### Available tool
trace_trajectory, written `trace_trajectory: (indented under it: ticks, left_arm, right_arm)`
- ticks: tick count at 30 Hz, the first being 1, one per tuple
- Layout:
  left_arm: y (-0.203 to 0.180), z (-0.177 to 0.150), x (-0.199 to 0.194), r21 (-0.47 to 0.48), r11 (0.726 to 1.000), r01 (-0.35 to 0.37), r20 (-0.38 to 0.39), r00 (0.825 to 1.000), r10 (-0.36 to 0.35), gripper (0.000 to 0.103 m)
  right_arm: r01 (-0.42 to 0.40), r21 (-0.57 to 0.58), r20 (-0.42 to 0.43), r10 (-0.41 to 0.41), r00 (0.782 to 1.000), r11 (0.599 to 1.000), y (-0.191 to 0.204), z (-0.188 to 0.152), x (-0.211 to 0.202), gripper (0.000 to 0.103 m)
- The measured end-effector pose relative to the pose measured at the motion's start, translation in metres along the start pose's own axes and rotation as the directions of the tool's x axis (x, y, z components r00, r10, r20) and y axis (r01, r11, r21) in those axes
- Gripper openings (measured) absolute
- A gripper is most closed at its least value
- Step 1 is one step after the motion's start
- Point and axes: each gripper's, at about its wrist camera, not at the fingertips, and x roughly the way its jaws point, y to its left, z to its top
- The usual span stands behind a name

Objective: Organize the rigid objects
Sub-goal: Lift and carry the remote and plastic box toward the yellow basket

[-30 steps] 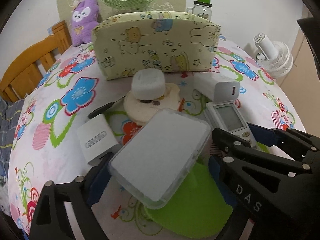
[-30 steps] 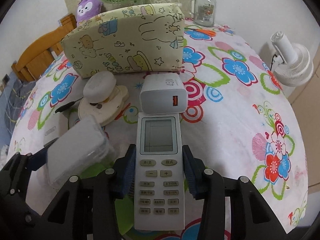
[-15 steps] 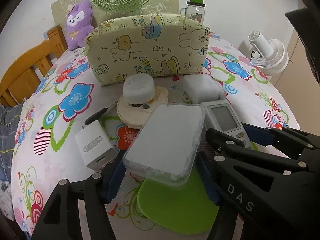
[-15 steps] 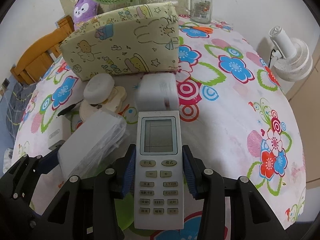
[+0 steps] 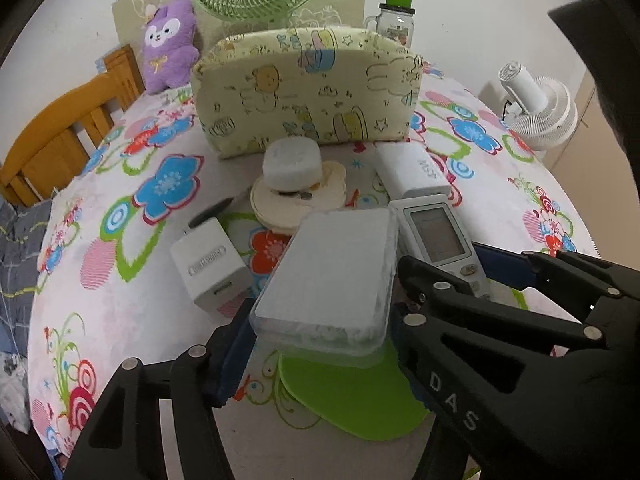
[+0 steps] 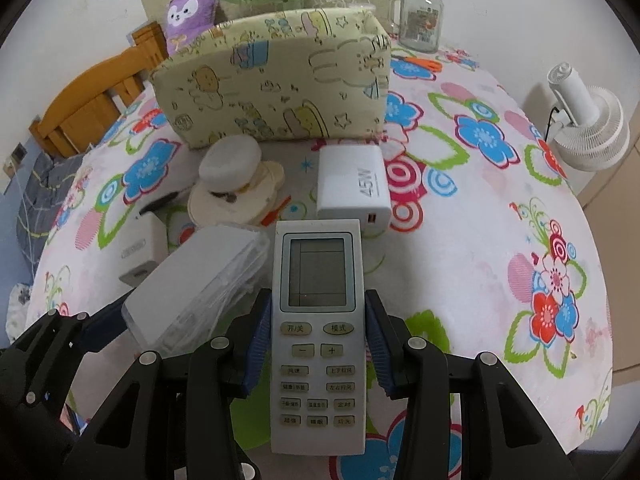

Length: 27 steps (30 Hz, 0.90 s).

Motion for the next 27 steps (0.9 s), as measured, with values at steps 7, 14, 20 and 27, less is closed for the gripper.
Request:
trace_trajectory:
  ticks: [7,14,20,27]
  left_arm:
    - [-0.009,0.007,0.005,0.049,0.999,-0.001,0.023,1.000,0.000,0.082]
    - [-0.011,0.017,0.022,0.056,0.998,-0.001,0.006,1.000,0.001,0.067]
    - [-0.012,0.025,0.019,0.065,0.998,0.007,-0.001,1.000,-0.007,0.061]
    - [-0.008,0.038,-0.008,0.042,0.999,-0.009,0.029,1.000,0.008,0.060]
  right_arm:
    - [0.020,0.030,0.006,-0.021,1.000,0.999,-0.013,0.001,-0.002,0.047]
    - [0.030,0.051,0.007,-0.030,1.000,0.998,-0.023,0.007,0.006,0.047]
    - [0.003,0.083,-0.004,-0.003,1.000,0.997,-0.026,0.014,0.007,0.047]
    - [-0.001,0.068,0.029,-0.001,1.000,0.998,-0.017,0.030,-0.015,0.047]
